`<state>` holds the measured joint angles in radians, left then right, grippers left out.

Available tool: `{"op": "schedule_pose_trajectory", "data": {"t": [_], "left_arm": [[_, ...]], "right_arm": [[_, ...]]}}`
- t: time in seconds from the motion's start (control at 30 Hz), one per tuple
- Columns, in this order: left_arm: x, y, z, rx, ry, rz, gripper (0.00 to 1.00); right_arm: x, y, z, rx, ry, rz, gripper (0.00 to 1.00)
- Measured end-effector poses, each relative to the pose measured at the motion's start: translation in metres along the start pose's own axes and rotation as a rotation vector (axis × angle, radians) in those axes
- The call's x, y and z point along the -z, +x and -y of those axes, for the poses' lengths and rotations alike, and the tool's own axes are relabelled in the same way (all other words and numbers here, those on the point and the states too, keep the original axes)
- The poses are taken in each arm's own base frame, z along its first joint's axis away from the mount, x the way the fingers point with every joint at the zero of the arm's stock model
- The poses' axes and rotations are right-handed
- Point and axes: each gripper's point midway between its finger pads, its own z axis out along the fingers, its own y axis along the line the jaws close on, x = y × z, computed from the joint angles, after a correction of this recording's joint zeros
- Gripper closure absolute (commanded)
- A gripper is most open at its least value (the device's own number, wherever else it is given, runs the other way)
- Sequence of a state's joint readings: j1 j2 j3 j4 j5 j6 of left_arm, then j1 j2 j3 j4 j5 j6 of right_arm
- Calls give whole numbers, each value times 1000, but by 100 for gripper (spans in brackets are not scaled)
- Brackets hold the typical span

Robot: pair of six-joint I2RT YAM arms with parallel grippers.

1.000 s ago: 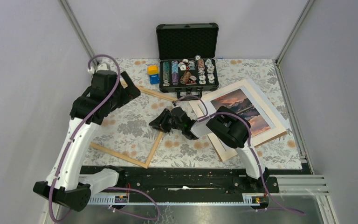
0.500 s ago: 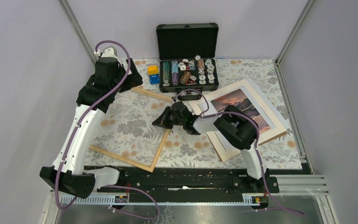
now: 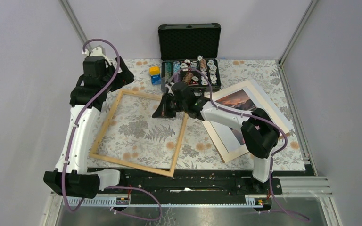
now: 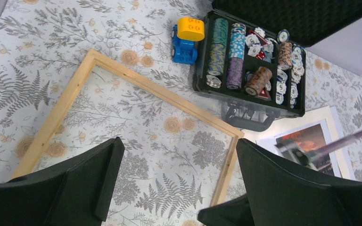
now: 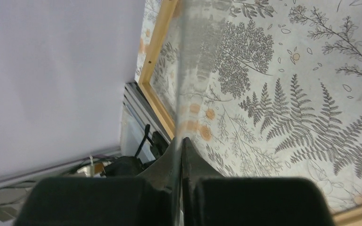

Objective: Put the photo into the frame

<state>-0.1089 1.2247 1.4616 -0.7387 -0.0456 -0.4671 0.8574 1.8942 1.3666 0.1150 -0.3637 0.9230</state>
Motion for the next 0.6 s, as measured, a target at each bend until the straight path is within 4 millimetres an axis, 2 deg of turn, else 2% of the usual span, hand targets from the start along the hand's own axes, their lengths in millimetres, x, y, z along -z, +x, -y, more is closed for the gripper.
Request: {"op": "schedule_pose_trajectory", "data": {"t": [0.1, 0.3, 0.47, 0.6], "left_arm": [[-4, -6, -14, 29, -17, -1, 1], [-26, -14, -41, 106, -34, -1, 1], [-55, 3, -43, 144, 0, -75, 1], [-83, 19, -43, 167, 25, -147, 1]], "right_arm": [[11, -7, -10, 53, 22, -44, 100], [37, -23, -48, 125, -6, -94, 100], [63, -40, -86, 168, -67, -97, 100], [79, -50, -83, 158, -79, -86, 100]]}}
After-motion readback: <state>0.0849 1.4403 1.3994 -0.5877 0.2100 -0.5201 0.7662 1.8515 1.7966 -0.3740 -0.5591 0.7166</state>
